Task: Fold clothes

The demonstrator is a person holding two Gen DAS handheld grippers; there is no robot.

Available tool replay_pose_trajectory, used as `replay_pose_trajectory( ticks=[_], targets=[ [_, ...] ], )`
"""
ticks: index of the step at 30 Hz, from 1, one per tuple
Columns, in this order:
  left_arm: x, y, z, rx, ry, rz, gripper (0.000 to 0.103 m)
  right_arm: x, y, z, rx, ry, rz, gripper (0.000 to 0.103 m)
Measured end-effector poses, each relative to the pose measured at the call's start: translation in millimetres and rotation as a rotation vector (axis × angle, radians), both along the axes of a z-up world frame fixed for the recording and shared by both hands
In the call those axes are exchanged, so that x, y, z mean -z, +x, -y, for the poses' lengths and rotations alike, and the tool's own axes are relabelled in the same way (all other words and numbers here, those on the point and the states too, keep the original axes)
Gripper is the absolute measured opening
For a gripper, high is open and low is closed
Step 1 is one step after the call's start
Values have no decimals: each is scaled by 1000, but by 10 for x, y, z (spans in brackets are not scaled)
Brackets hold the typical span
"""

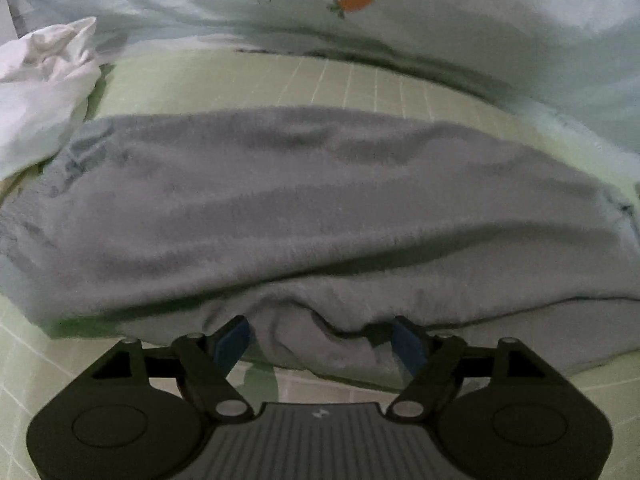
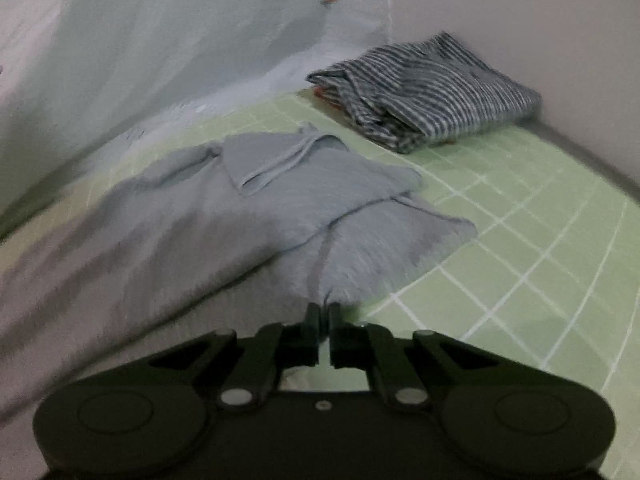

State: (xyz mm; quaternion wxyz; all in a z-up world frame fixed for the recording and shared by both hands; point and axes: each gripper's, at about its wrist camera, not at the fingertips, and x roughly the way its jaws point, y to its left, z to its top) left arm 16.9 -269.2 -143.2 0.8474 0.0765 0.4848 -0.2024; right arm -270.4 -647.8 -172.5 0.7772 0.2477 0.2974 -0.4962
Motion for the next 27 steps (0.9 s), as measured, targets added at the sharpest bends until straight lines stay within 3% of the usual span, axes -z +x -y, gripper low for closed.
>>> replay_pose_trajectory(
  ticks=[1,3,4,6,7,11,13,15,16,17,19,21,23,27],
  targets=[
    [57,-15,17,-21,17,-3,77,-3,-11,-18,-17,-8,-14,4],
    [123,-90,34,-54,55,31,55,-8,-34,-53,-50,-23,-42,4],
    [116,-150,30,-54,78,53,51,-10,-46,-71,-67,-30,-56,4],
    [75,-244,-62,-75,40,19,18,-15,-68,-107,-101,-45,-84,4],
    [60,-285,-122,-92,9,-11,15,-18,-80,-124,-118,-53,-98,4],
    [35,-444,-312,-130,9,-38,15,-42,-162,-120,-137,-31,-102,7],
    [8,-514,-395,-144,-2,-60,19,-58,-208,-95,-125,-6,-94,15],
    [-36,-584,-440,-149,4,-74,19,-71,-265,-65,-122,19,-94,36],
    [-62,-607,-448,-150,16,-77,21,-80,-298,-43,-125,32,-96,41],
    [-98,-632,-440,-140,21,-65,27,-91,-327,-21,-123,45,-98,49],
    [-174,-683,-420,-119,30,-40,39,-133,-395,12,-113,56,-94,53],
    [-248,-691,-323,-63,42,-4,56,-201,-474,33,-94,46,-80,67],
    [-322,-697,-223,-6,54,32,63,-274,-556,59,-66,28,-48,78],
    [-319,-515,46,42,93,61,64,-355,-646,290,12,38,91,79]
  ],
)
